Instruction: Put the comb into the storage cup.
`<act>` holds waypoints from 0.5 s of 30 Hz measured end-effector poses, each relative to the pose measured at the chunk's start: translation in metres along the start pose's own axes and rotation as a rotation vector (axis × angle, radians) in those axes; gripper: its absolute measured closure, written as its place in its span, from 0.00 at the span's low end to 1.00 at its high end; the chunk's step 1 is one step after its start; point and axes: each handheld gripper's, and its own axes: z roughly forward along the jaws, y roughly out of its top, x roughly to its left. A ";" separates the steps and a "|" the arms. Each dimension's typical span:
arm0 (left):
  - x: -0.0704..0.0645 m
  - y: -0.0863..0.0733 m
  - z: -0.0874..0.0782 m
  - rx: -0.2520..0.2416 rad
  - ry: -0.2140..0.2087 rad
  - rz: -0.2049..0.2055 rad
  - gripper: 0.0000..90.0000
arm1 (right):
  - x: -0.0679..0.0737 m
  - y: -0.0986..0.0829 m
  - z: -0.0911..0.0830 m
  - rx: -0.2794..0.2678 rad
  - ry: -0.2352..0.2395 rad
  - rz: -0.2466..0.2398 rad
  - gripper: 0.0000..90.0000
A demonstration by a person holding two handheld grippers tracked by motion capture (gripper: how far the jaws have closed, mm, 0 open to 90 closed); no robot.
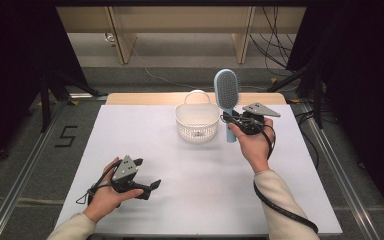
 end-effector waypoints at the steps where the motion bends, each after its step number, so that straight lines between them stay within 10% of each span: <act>1: 0.000 0.000 0.000 0.000 -0.001 0.000 0.02 | 0.000 0.000 0.000 -0.001 0.000 0.000 0.79; 15: 0.000 0.000 0.000 0.000 0.001 0.001 0.02 | 0.001 0.001 0.001 -0.011 -0.003 0.000 0.79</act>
